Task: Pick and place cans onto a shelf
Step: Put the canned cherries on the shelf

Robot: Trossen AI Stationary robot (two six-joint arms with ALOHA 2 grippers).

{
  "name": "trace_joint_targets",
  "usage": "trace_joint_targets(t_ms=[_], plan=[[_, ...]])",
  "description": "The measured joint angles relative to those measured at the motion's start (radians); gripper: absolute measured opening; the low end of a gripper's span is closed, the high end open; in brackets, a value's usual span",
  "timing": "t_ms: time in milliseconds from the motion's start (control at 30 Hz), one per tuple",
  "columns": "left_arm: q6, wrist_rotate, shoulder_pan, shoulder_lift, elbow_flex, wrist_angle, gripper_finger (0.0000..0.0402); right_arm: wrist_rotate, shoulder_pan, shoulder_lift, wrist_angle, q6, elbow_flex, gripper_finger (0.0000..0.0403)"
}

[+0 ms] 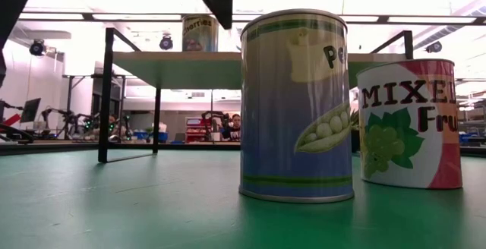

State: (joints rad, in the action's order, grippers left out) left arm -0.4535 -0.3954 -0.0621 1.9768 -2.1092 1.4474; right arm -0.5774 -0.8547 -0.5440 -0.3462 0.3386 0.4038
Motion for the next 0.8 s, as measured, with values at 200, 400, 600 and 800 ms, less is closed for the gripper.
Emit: trace_joint_targets(t_ms=[200, 400, 600, 800], plan=[[-0.001, -0.111, 0.002, 0.005, -0.001, 0.02, 0.0, 0.0, 0.0, 0.0, 0.0, -0.002, 0.0, 0.0009], [-0.001, -0.141, 0.005, 0.006, -0.001, 0.042, 0.0, 0.0, 0.0, 0.0, 0.0, -0.002, 0.0, 0.0009], [-0.005, -0.183, 0.005, 0.006, -0.001, 0.093, 0.0, 0.0, 0.0, 0.0, 0.001, -0.004, 0.0, 0.0009], [-0.009, -0.19, 0.006, 0.006, -0.001, 0.099, 0.0, 0.0, 0.0, 0.0, 0.001, -0.005, 0.0, 0.0009]])
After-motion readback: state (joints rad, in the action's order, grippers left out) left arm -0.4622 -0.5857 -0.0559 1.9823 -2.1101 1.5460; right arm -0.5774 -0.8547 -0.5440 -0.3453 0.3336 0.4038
